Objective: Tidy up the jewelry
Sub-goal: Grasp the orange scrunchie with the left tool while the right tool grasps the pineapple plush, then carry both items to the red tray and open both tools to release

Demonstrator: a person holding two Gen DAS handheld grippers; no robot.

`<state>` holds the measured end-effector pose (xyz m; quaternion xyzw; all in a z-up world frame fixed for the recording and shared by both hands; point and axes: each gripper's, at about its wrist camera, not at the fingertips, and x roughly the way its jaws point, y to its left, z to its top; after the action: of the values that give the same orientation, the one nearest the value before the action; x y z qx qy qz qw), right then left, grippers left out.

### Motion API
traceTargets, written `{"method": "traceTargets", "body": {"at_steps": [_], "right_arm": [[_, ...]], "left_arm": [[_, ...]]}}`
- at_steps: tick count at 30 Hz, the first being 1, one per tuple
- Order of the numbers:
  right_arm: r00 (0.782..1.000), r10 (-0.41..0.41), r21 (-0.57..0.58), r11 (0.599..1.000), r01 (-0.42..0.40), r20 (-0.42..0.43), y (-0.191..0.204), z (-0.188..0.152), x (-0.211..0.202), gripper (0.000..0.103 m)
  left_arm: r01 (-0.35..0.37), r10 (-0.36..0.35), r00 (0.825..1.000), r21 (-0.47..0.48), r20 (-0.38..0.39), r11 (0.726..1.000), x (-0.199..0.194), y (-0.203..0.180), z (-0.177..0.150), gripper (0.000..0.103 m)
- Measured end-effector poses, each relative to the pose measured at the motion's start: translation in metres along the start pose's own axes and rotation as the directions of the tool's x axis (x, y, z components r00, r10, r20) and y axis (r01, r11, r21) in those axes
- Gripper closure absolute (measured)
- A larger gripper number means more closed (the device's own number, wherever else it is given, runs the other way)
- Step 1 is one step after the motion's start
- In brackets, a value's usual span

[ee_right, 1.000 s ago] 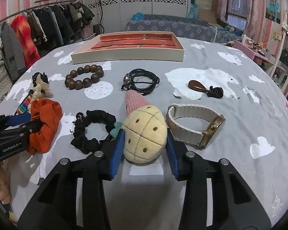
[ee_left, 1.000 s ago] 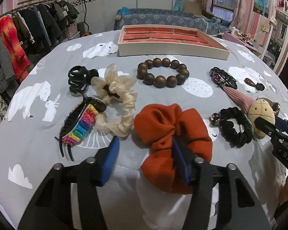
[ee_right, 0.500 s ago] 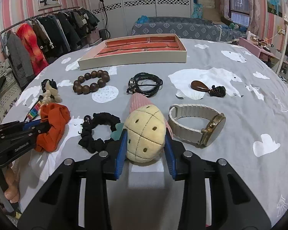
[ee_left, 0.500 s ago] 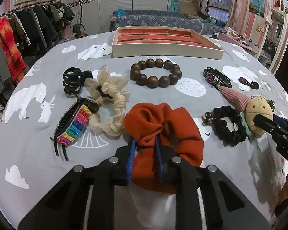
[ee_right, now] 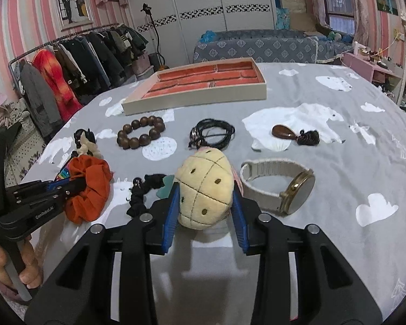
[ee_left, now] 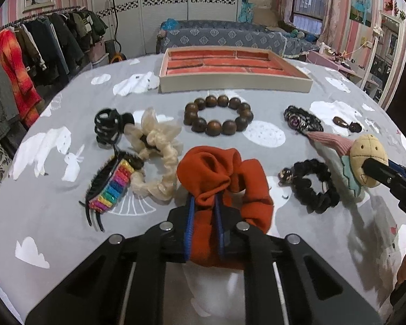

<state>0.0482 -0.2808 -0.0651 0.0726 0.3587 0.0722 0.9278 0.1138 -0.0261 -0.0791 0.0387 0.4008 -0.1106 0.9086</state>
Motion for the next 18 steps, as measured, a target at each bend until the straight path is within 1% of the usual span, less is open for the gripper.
{"method": "traceTargets", "body": {"at_steps": [3,10,18], "right_arm": [[1.000,0.025,0.018,1.000,-0.025,0.008,-0.003,0.005,-0.004,0.067],[0.998,0.039,0.025,0.999,-0.040,0.055,-0.009,0.026,-0.014,0.067],[0.993,0.035,0.031,0.999,-0.039,0.113,-0.018,0.055,-0.025,0.067]], "left_arm": [[0.002,-0.002,1.000,0.005,0.022,1.000,-0.005,-0.001,0.007,0.089],[0.011,-0.011,0.998,0.006,0.066,1.000,-0.015,0.000,0.030,0.089],[0.010,-0.010,0.992,-0.006,0.126,1.000,-0.024,0.008,0.070,0.089]]}}
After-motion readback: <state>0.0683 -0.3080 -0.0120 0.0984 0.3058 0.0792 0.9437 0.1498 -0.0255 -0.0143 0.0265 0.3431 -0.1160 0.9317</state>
